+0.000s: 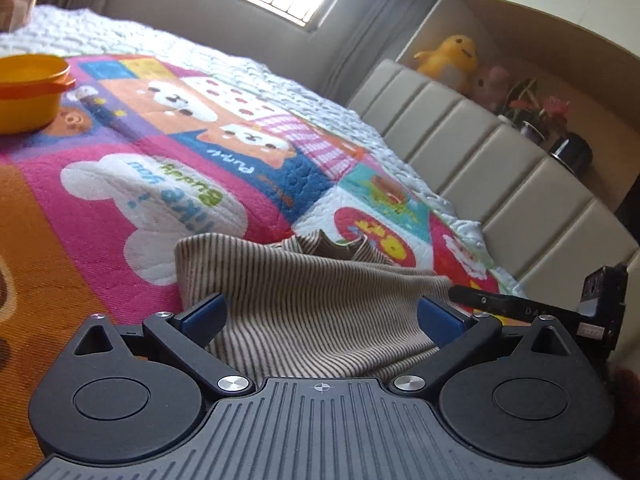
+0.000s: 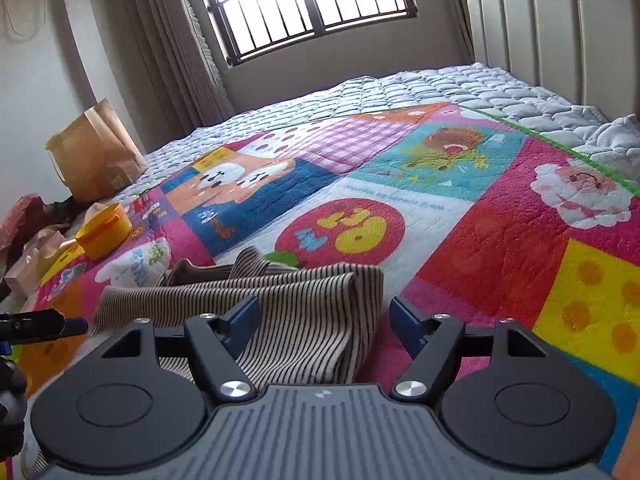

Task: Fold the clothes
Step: 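Grasp the folded sweater edge with both grippers and lift it to fold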

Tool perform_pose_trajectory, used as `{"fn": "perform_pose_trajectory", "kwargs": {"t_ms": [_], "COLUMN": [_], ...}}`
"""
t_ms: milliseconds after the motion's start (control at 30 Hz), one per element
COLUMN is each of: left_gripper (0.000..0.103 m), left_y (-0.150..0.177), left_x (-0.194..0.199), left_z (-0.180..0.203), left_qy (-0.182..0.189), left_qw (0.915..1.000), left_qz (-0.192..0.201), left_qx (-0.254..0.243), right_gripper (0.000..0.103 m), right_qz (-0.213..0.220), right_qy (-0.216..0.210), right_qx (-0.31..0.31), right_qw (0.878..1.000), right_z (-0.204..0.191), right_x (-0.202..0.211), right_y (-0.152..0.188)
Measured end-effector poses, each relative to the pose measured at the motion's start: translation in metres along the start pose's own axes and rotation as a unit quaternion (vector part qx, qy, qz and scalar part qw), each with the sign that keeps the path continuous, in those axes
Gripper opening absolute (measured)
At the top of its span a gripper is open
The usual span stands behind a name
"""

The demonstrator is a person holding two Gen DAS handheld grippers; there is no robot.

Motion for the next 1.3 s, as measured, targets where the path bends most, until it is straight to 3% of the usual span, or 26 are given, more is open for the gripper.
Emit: {"fn": "perform_pose_trajectory", "kwargs": {"t_ms": [100,233,267,300,333,367,400,533,567,733,867,1067,1167,1267,1300], "left_gripper": [0.101,0.097,0.097,0.097,0.091,0.085,0.073,0.035,0.033,0.032,0.032,0.034,0.04,0.047,0.051], "left_y": [-0.01,-0.021,-0.024,-0.026,-0.027,-0.026,-0.025,-0.018,-0.016,0.017,0.061,0.128,0.158,0.176,0.179], "left_x": [-0.008,-0.03,-0.035,-0.039,-0.042,-0.044,-0.046,-0.023,-0.012,0.058,0.095,0.121,0.132,0.146,0.15], "left_z": [-0.016,-0.03,-0.033,-0.031,-0.029,-0.026,-0.024,-0.007,-0.002,0.038,0.057,0.049,0.041,0.029,0.025], "left_qy": [0.01,0.024,0.029,0.033,0.035,0.029,0.022,0.023,0.03,0.052,0.052,0.027,0.005,-0.004,-0.004], "left_qw": [0.9993,0.998,0.9977,0.9978,0.9979,0.9982,0.9986,0.9993,0.9993,0.9981,0.9968,0.9968,0.9956,0.9959,0.9964], "left_qz": [-0.024,-0.037,-0.038,-0.034,-0.032,-0.031,-0.032,-0.026,-0.022,0.002,-0.002,-0.031,-0.052,-0.061,-0.061], "left_qx": [0.028,0.045,0.048,0.047,0.046,0.041,0.036,0.011,0.007,-0.035,-0.061,-0.069,-0.077,-0.067,-0.059], "right_gripper": [0.072,0.071,0.069,0.059,0.052,0.037,0.026,0.023,0.022,0.021,0.021,0.02,0.021,0.028,0.034], "right_qz": [-0.041,-0.078,-0.08,-0.082,-0.084,-0.087,-0.085,-0.059,-0.052,-0.019,-0.012,-0.041,-0.053,-0.053,-0.05], "right_qy": [-0.016,-0.069,-0.072,-0.073,-0.075,-0.079,-0.083,-0.094,-0.101,-0.114,-0.106,-0.068,-0.031,-0.028,-0.032], "right_qx": [-0.035,-0.043,-0.035,-0.025,-0.017,-0.009,-0.002,0.035,0.041,0.08,0.097,0.121,0.142,0.13,0.117], "right_qw": [0.998,0.994,0.994,0.994,0.994,0.993,0.993,0.993,0.993,0.99,0.99,0.989,0.988,0.99,0.991], "right_z": [0.017,0.01,0.004,-0.001,-0.006,-0.011,-0.016,-0.035,-0.04,-0.062,-0.076,-0.079,-0.073,-0.065,-0.061], "right_x": [-0.026,-0.065,-0.07,-0.074,-0.076,-0.076,-0.072,-0.025,-0.008,0.081,0.133,0.163,0.173,0.19,0.197], "right_y": [-0.009,-0.015,-0.017,-0.019,-0.019,-0.018,-0.018,-0.016,-0.014,0.014,0.059,0.136,0.167,0.189,0.194]}}
Point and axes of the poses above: each gripper's, at about its wrist camera, not at the fingertips, and x roughly against the way its jaws point, z to its right, y to its underside, the point moved 10 cm from there along -x, roughly the way its jaws point, and after that the axes turned 8 degrees about -z, right-handed, at the moved point
